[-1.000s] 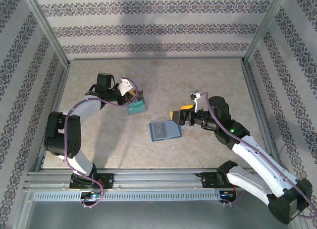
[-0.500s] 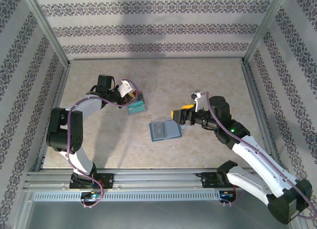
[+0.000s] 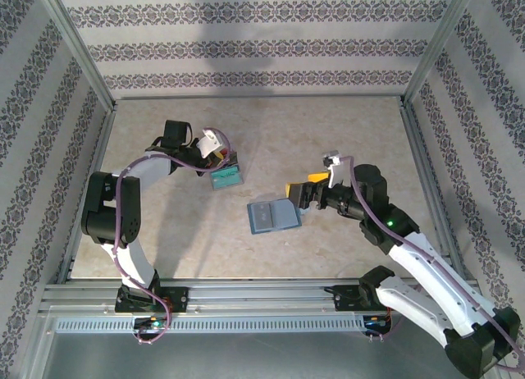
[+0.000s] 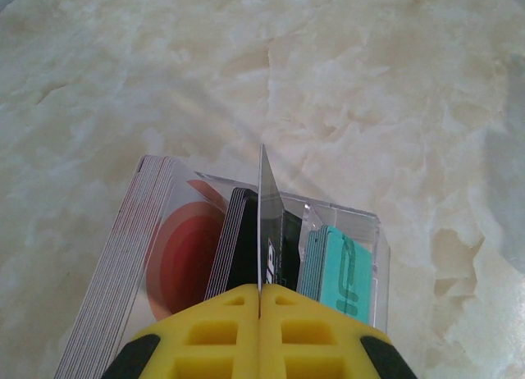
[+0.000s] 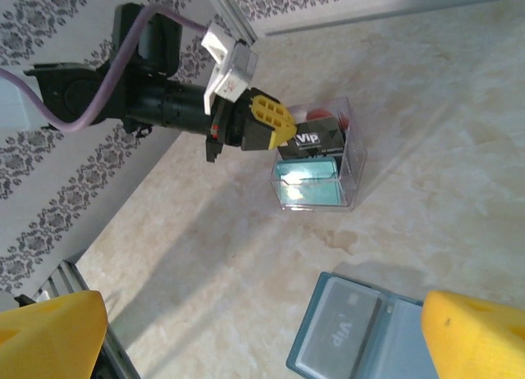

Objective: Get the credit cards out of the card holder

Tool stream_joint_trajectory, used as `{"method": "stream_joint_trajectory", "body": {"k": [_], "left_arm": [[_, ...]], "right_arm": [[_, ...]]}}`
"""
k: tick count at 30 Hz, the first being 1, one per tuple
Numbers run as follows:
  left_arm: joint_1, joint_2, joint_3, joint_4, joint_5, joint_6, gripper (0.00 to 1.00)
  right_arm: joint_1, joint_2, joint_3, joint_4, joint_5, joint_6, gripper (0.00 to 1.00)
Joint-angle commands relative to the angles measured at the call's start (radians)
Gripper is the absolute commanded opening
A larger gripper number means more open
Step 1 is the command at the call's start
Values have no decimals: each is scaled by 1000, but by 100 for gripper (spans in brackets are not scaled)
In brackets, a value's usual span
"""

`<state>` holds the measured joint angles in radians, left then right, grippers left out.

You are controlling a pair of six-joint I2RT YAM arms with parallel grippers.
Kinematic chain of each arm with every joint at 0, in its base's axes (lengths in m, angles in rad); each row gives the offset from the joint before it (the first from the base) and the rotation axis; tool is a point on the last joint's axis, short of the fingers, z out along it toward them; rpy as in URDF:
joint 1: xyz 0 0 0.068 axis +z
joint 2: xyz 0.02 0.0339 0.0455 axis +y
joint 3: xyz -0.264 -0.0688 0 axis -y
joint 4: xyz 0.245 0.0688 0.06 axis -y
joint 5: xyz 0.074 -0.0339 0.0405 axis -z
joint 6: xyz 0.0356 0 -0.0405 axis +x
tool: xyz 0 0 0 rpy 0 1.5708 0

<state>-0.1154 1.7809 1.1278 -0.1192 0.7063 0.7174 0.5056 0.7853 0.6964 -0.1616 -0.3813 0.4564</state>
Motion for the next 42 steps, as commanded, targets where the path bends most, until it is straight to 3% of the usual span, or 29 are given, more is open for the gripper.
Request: {"method": "stream_joint_trajectory", "body": {"k": [1, 15, 33, 37, 42], "left_arm": [[16, 24, 31, -38, -27, 58, 0], [24, 11, 88, -107, 37, 100, 0], [30, 70, 91, -133, 24, 152, 0], [30, 82, 99, -129, 16, 148, 7], [29, 64, 110, -148, 24, 116, 23]], "right_arm": [[-12, -42, -27, 51, 48, 28, 98], [-13, -9, -18, 30, 36, 19, 98], [-13, -12, -15, 23, 42, 21, 98], [-13, -7, -12, 24, 46, 34, 98], [-10, 37, 14, -10, 51, 37, 98]]}}
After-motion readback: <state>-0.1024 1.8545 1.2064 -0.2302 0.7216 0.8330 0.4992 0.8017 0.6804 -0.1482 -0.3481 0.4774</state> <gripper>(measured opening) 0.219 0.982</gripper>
